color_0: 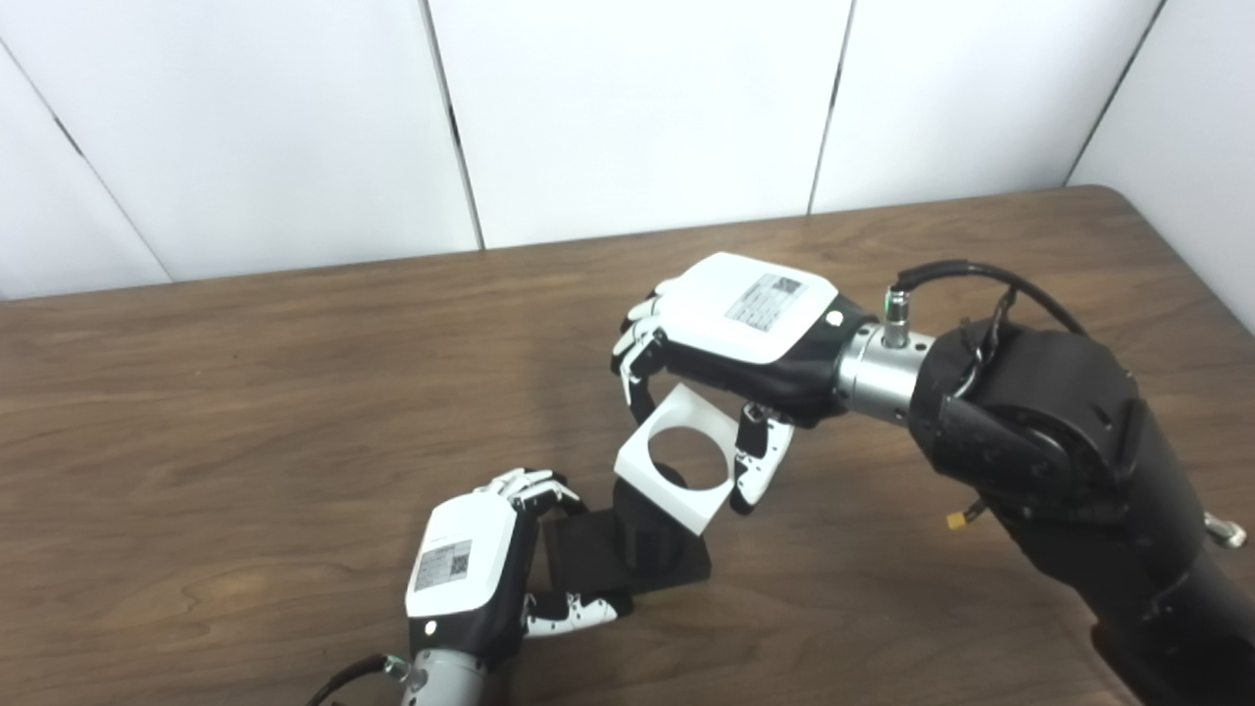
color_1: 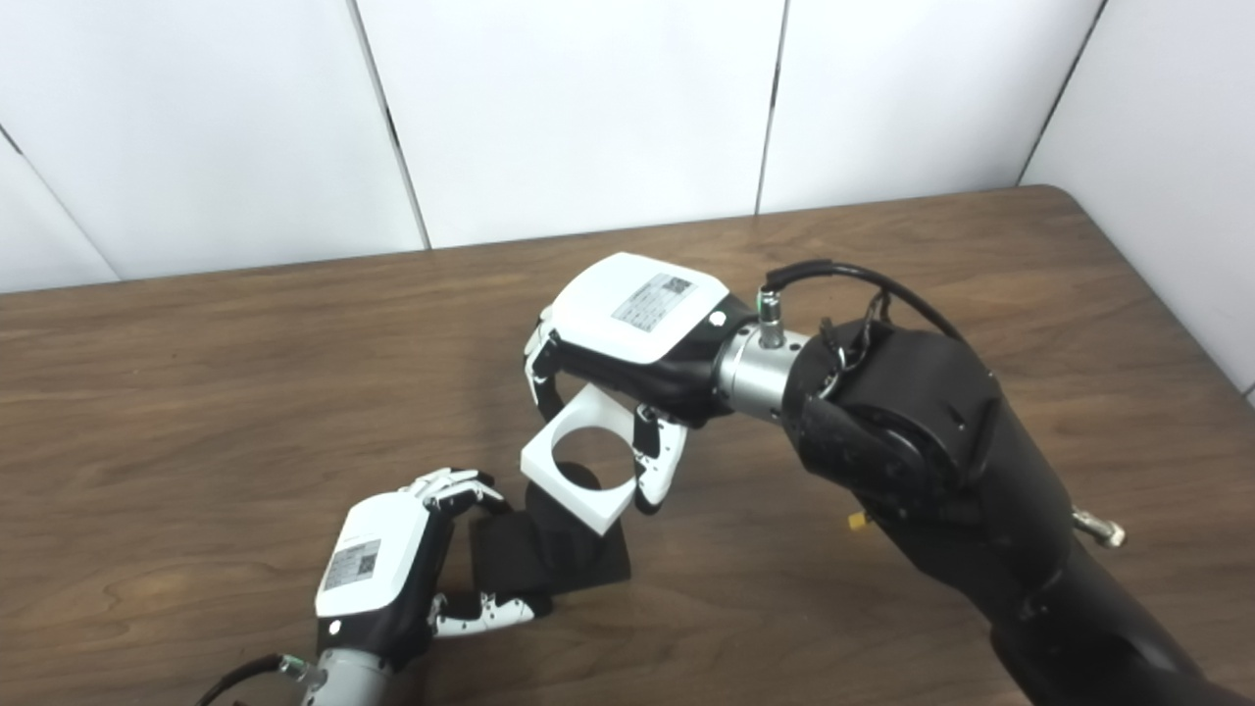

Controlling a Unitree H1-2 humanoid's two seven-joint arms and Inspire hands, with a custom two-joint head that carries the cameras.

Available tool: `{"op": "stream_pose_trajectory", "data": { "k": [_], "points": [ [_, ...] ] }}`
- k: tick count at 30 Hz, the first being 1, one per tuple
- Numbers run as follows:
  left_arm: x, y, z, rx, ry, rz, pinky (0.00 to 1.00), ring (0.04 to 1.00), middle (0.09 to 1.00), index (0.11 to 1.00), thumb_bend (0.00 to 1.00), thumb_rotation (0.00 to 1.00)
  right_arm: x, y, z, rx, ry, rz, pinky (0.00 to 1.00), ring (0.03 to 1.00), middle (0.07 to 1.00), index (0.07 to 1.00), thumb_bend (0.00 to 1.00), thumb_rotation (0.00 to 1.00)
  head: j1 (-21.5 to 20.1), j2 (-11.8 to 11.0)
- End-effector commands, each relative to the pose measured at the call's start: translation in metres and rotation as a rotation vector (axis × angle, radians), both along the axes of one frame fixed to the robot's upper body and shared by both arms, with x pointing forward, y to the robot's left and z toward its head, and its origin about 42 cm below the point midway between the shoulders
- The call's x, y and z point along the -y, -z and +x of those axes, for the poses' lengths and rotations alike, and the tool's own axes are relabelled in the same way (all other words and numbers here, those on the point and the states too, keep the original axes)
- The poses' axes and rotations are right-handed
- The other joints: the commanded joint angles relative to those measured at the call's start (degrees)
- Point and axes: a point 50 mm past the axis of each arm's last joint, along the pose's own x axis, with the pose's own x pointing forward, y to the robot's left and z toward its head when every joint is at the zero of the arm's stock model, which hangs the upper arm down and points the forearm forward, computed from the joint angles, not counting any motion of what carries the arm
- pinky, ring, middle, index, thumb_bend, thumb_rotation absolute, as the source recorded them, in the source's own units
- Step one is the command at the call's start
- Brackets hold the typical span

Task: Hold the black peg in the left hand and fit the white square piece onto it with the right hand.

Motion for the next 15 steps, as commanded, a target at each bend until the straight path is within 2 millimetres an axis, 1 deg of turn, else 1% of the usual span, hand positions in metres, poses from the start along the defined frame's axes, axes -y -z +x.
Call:
{"op": "stream_pose_trajectory", "data": {
  "k": [1,10,15],
  "points": [
    [0.008,0.023,-0.015,-0.17,0.06,0.038,0.78,0.843,0.786,0.49,0.51,0.05,-0.005,-0.01,-0.003,0.056,-0.021,0.002,0.91,0.882,0.799,0.484,0.53,0.14,-0.09,0.12],
    [0.01,0.023,-0.015,-0.171,0.059,0.031,0.78,0.841,0.785,0.489,0.51,0.05,-0.008,0.0,-0.007,0.006,-0.032,0.017,0.93,0.881,0.796,0.484,0.52,0.14,0.27,0.55],
    [0.011,0.022,-0.015,-0.17,0.061,0.033,0.78,0.842,0.786,0.489,0.51,0.05,-0.01,0.008,-0.007,-0.013,-0.035,0.012,0.92,0.878,0.793,0.485,0.52,0.14,0.42,0.59]
  ]
}}
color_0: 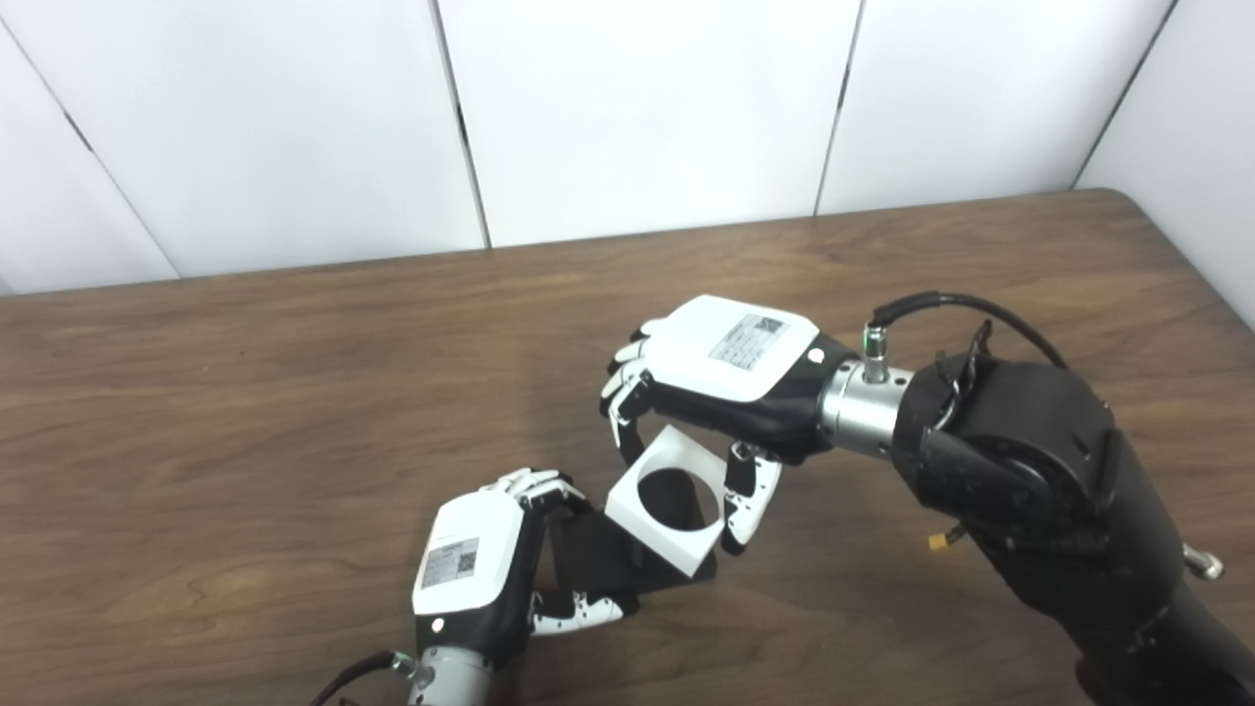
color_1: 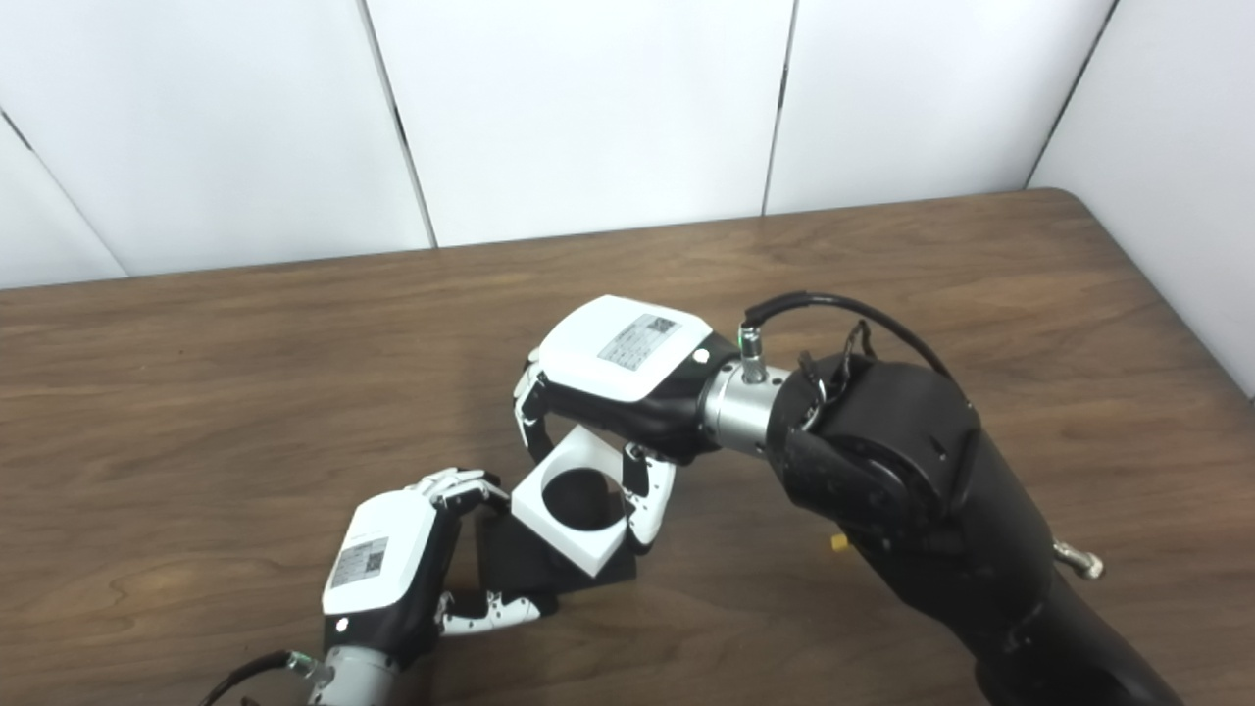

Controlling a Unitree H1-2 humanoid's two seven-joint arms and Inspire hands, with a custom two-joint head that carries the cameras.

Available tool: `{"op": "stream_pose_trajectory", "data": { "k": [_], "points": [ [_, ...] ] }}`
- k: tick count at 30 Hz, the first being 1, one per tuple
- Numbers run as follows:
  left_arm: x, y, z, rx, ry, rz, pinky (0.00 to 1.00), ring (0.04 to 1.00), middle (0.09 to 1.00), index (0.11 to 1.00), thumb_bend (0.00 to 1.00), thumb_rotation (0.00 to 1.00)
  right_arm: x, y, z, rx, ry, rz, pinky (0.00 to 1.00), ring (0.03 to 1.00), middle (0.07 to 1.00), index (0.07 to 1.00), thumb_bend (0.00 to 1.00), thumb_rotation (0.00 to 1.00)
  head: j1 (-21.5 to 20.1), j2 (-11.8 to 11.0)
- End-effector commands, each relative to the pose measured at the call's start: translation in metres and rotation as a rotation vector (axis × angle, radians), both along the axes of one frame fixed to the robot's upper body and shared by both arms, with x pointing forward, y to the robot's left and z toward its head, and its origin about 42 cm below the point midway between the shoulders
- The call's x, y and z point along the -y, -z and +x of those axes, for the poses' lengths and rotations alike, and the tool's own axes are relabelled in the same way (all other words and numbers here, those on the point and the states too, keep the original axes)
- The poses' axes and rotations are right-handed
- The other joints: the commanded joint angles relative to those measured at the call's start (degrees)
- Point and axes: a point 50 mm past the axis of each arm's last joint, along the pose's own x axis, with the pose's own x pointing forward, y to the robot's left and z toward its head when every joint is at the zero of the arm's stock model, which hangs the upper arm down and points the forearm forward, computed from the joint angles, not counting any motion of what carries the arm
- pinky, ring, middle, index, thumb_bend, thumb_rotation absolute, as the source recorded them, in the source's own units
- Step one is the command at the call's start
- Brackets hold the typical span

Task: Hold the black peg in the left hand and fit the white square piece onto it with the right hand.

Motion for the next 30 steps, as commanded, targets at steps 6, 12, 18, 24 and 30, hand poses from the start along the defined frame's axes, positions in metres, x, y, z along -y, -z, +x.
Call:
{"op": "stream_pose_trajectory", "data": {
  "k": [6,12,18,24,30],
  "points": [
    [0.011,0.022,-0.015,-0.171,0.062,0.031,0.78,0.843,0.787,0.489,0.51,0.05,-0.004,0.003,0.0,0.01,-0.017,0.001,0.95,0.887,0.798,0.485,0.52,0.13,0.22,0.16],
    [0.013,0.021,-0.015,-0.171,0.062,0.025,0.78,0.843,0.786,0.489,0.51,0.05,-0.006,0.011,0.001,-0.002,-0.016,-0.019,0.96,0.897,0.807,0.485,0.52,0.14,0.42,0.24],
    [0.016,0.021,-0.016,-0.18,0.057,0.017,0.78,0.848,0.789,0.489,0.51,0.05,-0.007,0.012,0.004,0.002,-0.016,-0.017,0.97,0.901,0.81,0.485,0.52,0.13,0.57,0.33],
    [0.017,0.022,-0.017,-0.175,0.058,0.012,0.78,0.846,0.787,0.489,0.51,0.05,-0.009,0.008,0.007,0.017,-0.015,-0.017,0.96,0.899,0.81,0.486,0.52,0.13,0.65,0.34],
    [0.018,0.023,-0.017,-0.178,0.056,0.005,0.78,0.847,0.788,0.489,0.51,0.05,-0.011,0.004,0.011,0.035,-0.017,-0.004,0.95,0.894,0.806,0.486,0.52,0.13,0.73,0.33]
  ]
}}
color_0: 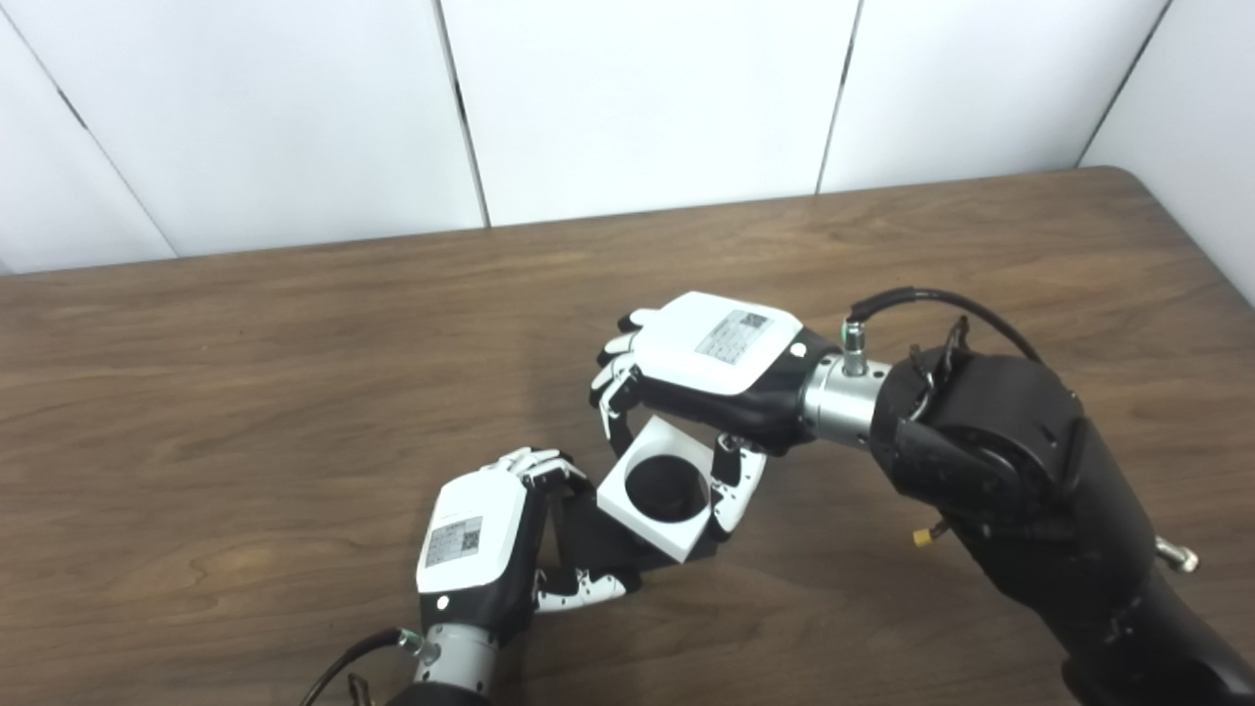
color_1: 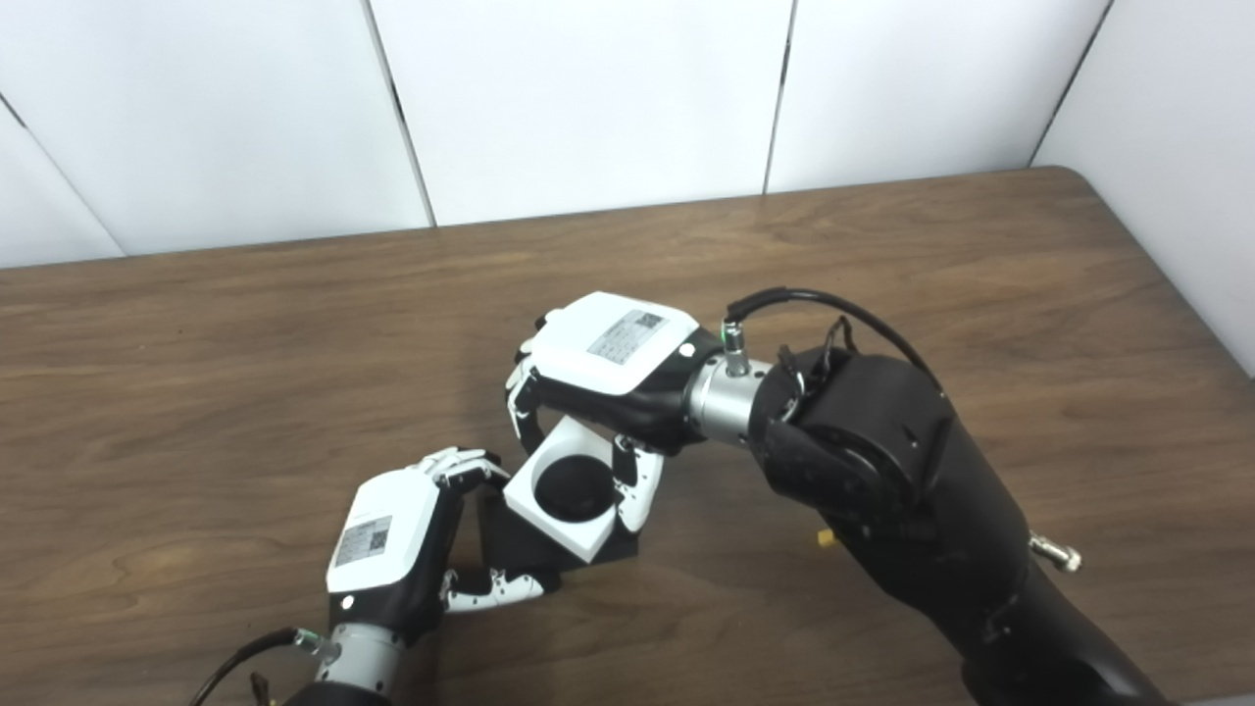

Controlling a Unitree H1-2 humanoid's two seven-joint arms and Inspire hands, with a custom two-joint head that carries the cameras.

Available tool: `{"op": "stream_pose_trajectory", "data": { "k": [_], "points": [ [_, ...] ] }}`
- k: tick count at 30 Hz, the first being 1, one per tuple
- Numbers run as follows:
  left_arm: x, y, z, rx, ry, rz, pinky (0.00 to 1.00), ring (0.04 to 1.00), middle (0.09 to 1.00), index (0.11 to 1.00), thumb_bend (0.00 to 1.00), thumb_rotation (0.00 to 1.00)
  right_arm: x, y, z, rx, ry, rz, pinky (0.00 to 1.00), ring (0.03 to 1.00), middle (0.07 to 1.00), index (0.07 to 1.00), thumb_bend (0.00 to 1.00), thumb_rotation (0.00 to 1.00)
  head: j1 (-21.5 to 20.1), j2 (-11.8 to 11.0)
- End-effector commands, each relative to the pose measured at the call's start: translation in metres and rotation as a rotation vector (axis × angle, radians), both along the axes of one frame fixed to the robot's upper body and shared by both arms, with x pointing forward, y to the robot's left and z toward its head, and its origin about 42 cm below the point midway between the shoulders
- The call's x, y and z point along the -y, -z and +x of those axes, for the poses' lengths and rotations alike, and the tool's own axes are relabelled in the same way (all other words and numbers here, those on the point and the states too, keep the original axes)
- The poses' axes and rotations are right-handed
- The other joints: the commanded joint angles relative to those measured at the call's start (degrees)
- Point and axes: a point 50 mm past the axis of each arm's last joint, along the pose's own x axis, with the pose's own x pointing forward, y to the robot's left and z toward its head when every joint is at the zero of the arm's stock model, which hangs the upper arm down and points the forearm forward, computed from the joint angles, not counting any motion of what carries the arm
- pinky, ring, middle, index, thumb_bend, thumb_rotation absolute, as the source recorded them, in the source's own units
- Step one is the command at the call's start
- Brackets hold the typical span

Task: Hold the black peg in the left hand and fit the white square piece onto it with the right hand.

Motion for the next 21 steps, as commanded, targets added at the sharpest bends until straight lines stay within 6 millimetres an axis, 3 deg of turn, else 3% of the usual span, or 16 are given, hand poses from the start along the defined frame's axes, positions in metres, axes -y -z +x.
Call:
{"op": "stream_pose_trajectory", "data": {
  "k": [1,21],
  "points": [
    [0.014,0.024,-0.016,-0.169,0.067,0.001,0.78,0.848,0.789,0.489,0.51,0.05,-0.003,-0.01,0.004,0.055,-0.013,0.004,0.95,0.893,0.805,0.486,0.52,0.13,-0.06,0.07],
    [0.016,0.023,-0.018,-0.162,0.064,-0.004,0.79,0.845,0.789,0.489,0.51,0.05,-0.003,-0.009,0.017,0.063,0.008,0.011,0.93,0.879,0.795,0.484,0.52,0.13,0.01,0.39]
  ]
}}
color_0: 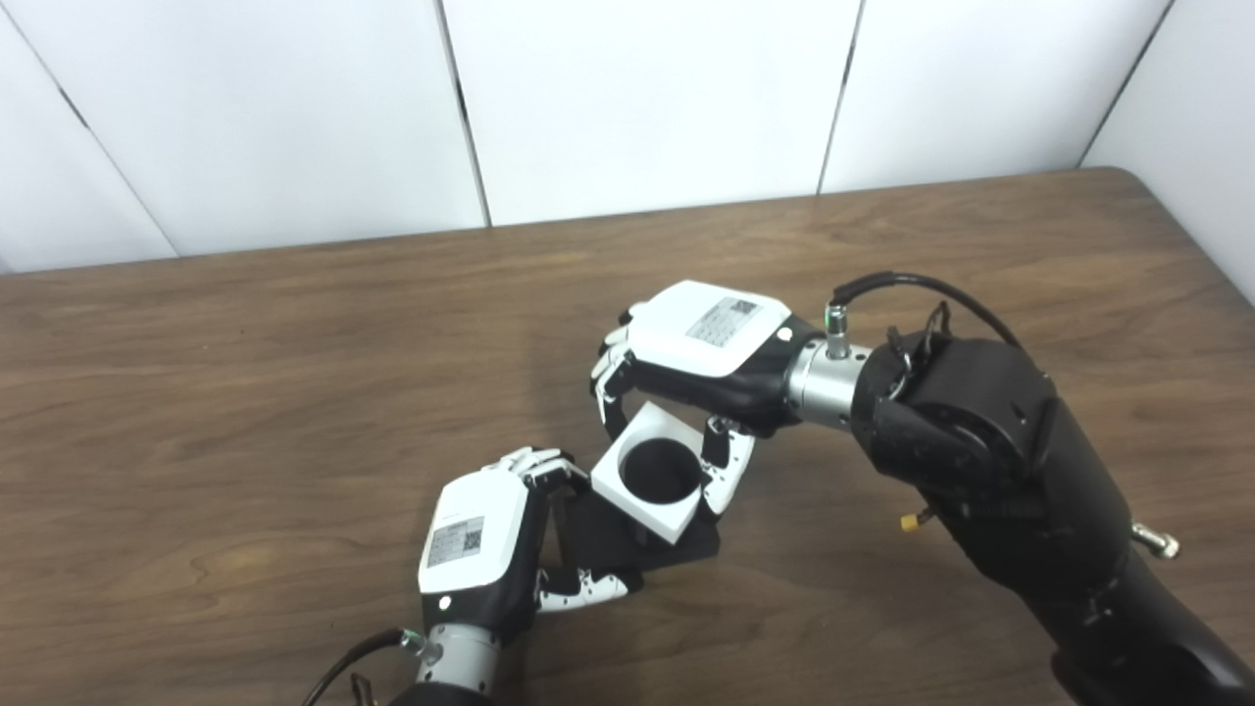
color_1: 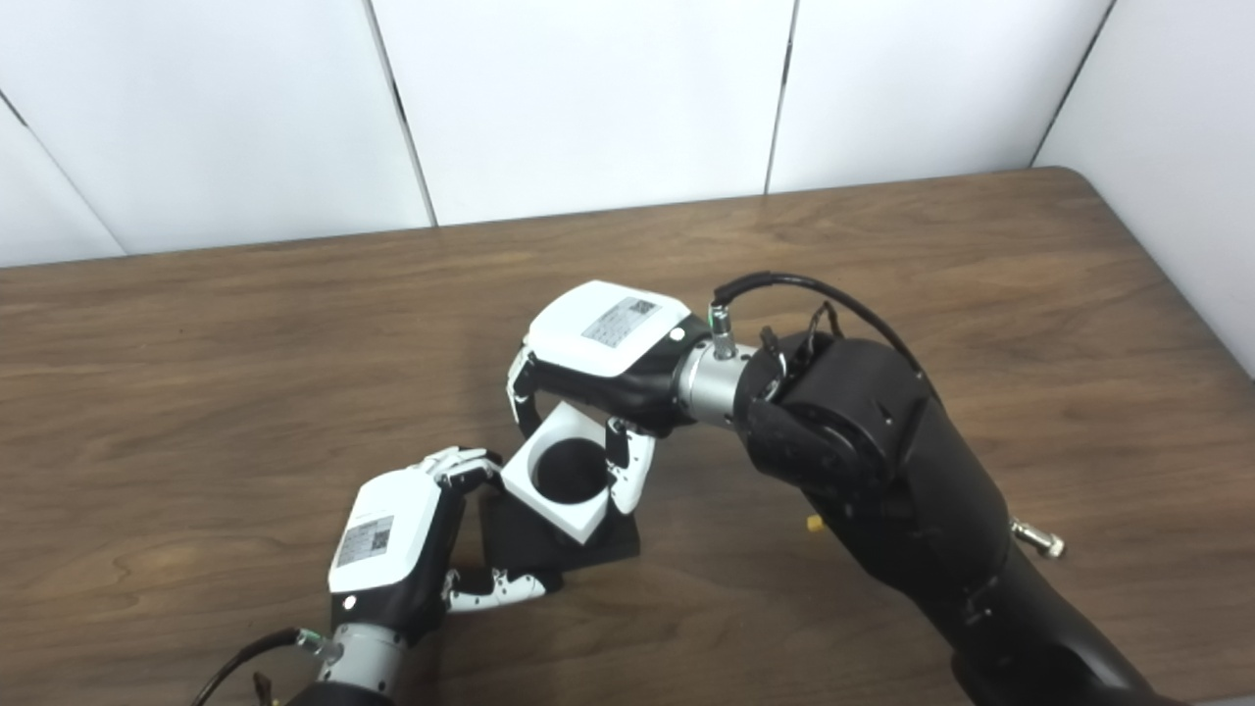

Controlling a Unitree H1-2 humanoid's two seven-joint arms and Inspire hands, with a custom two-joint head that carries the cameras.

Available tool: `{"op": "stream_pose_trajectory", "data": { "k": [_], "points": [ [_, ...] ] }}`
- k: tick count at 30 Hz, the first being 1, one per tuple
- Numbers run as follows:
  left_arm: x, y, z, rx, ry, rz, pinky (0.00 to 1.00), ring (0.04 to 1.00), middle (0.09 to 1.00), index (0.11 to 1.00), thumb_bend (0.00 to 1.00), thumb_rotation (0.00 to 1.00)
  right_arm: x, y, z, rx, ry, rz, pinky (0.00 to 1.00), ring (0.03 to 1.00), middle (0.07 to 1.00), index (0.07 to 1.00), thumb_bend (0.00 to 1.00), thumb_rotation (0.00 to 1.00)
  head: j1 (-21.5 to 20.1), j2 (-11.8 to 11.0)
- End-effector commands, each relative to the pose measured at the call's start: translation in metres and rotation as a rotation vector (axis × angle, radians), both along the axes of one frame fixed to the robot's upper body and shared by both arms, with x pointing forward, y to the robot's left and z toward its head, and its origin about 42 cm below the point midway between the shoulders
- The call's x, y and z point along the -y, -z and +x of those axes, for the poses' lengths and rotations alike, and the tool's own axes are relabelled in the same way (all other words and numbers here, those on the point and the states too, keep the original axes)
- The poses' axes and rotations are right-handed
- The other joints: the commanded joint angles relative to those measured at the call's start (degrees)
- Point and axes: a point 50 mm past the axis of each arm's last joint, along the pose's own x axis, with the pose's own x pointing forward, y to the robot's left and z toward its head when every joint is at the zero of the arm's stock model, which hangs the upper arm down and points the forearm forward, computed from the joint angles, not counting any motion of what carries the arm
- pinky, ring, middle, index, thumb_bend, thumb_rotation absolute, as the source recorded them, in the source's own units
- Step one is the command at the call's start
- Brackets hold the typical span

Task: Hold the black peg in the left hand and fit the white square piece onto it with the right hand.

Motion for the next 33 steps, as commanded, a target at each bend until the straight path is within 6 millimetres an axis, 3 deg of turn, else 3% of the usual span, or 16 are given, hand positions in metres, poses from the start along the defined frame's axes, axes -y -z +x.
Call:
{"op": "stream_pose_trajectory", "data": {
  "k": [1,29,30,31,33],
  "points": [
    [0.014,0.023,-0.017,-0.162,0.067,-0.001,0.79,0.844,0.788,0.489,0.51,0.05,-0.001,-0.014,0.003,0.078,-0.01,0.012,0.93,0.878,0.794,0.484,0.52,0.13,-0.08,0.04],
    [0.014,0.021,-0.017,-0.165,0.066,-0.011,0.78,0.845,0.787,0.489,0.51,0.05,0.007,0.0,0.002,0.036,0.002,-0.044,0.92,0.88,0.798,0.494,0.52,0.14,-0.1,0.55],
    [0.014,0.021,-0.017,-0.166,0.067,-0.009,0.78,0.845,0.787,0.489,0.51,0.05,0.007,0.001,0.002,0.035,0.002,-0.045,0.92,0.88,0.801,0.57,0.7,0.17,-0.1,0.55],
    [0.014,0.021,-0.017,-0.166,0.068,-0.007,0.79,0.846,0.789,0.489,0.51,0.05,0.007,0.001,0.001,0.034,0.003,-0.044,0.91,0.88,0.803,0.611,0.8,0.19,-0.1,0.55],
    [0.013,0.021,-0.017,-0.165,0.067,-0.008,0.79,0.846,0.79,0.489,0.51,0.05,0.007,0.002,0.001,0.031,0.005,-0.043,0.92,0.88,0.808,0.65,0.9,0.22,-0.1,0.55]
  ]
}}
